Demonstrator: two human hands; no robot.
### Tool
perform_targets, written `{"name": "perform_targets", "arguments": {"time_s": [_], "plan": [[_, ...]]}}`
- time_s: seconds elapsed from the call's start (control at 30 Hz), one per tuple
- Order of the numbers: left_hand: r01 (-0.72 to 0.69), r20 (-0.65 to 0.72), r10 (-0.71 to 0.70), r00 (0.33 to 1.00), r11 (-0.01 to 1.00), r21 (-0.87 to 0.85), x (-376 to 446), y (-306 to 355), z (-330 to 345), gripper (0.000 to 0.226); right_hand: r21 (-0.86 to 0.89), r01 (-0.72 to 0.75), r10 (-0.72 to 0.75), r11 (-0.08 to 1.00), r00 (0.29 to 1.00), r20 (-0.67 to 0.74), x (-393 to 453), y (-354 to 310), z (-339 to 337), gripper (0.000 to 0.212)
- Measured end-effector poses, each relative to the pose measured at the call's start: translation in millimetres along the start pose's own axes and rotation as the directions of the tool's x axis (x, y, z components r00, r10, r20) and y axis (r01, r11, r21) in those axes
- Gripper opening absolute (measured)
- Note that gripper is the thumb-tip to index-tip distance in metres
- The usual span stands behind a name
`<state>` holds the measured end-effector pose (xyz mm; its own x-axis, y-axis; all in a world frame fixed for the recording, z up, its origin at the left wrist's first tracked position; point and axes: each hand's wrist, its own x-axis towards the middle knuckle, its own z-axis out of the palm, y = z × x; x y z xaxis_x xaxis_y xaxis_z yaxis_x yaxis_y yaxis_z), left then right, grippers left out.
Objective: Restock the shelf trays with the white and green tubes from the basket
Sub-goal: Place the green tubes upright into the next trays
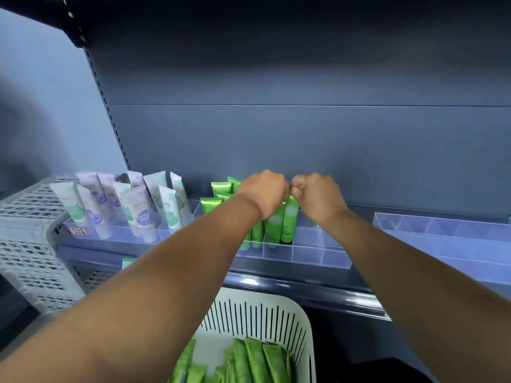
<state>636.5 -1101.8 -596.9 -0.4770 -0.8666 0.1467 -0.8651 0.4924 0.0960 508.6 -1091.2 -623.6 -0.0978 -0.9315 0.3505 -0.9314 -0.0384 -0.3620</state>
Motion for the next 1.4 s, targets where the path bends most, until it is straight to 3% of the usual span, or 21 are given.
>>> {"name": "perform_targets", "arguments": {"time_s": [0.13,0.33,0.53,0.7,1.07,1.4], "plan": [[-0.005,0.012,0.004,1.000,0.999,0.043,3,-1,13,0.026,0.010,-0.026,0.025,1.000,0.995,0.098,-2,6,17,0.020],[-0.034,-0.022,0.037,0.999,0.993,0.109,1,-4,13,0.026,-0.023,-0.027,0.029,0.999,0.994,0.107,-7,4,15,0.016],[-0.068,-0.091,0.079,0.993,0.991,0.119,-22,-18,9,0.051,-0.119,0.079,-0.065,0.990,0.990,0.122,-34,-12,9,0.054],[-0.044,-0.086,0.057,0.995,0.988,0.146,-66,-35,11,0.070,-0.144,0.142,-0.115,0.979,0.977,0.181,-73,-41,13,0.067],[0.101,0.077,-0.110,0.991,0.988,0.114,-175,-83,64,0.075,-0.078,0.169,-0.125,0.983,0.908,0.400,-150,-89,74,0.071],[0.194,0.335,-0.218,0.917,0.976,0.103,-218,-122,143,0.080,-0.046,0.141,-0.086,0.989,0.797,0.598,-186,-95,157,0.072]]}}
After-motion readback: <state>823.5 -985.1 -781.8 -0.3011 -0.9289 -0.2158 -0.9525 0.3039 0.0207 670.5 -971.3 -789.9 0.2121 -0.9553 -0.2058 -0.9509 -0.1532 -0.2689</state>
